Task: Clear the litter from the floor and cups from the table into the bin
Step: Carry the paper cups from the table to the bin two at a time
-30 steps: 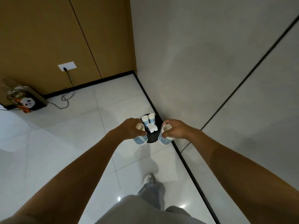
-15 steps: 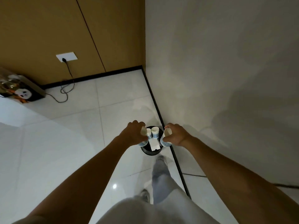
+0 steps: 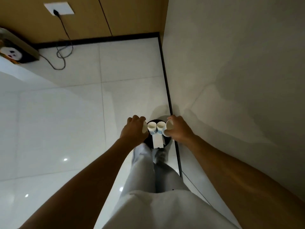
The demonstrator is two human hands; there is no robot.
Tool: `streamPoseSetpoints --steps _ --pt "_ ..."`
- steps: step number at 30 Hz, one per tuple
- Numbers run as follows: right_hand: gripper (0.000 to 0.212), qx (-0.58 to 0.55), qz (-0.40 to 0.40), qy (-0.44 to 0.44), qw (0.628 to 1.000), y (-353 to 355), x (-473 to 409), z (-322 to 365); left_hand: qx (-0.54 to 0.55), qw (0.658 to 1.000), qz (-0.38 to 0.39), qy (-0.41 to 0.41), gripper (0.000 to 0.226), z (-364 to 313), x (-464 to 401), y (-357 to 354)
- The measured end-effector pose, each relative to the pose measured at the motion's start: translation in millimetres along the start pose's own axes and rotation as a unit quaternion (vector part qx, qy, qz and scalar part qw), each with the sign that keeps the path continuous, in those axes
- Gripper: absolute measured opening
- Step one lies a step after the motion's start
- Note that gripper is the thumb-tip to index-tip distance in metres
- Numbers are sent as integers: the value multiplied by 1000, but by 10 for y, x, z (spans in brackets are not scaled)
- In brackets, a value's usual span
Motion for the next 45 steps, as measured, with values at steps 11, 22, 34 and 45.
streamPoseSetpoints --steps 11,22,34,45 --pt "61 -33 -26 -38 998 -251 -1399 -91 8 1000 -9 -23 59 556 -1115 -403" --pt "64 -14 3 -23 1000 -1519 -2792 -833 30 999 18 14 61 1372 -2244 -2132" --pt "70 91 64 -31 993 -2289 -3232 -1368 -45 989 129 -58 69 1647 -2465 -3251" --pt "74 114 19 0 993 -2112 -2742 -1055 -8 993 118 -23 78 1688 -2001 -2685"
Point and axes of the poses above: each hand's wrist, its own x-axis away from the middle knuckle, its own y-axis out of the back of the hand, z = x × y, the point moved 5 cm from there along -x, towards the middle knuckle, and after that the axes turned 10 degrees about -y, right-handed, at the moved point
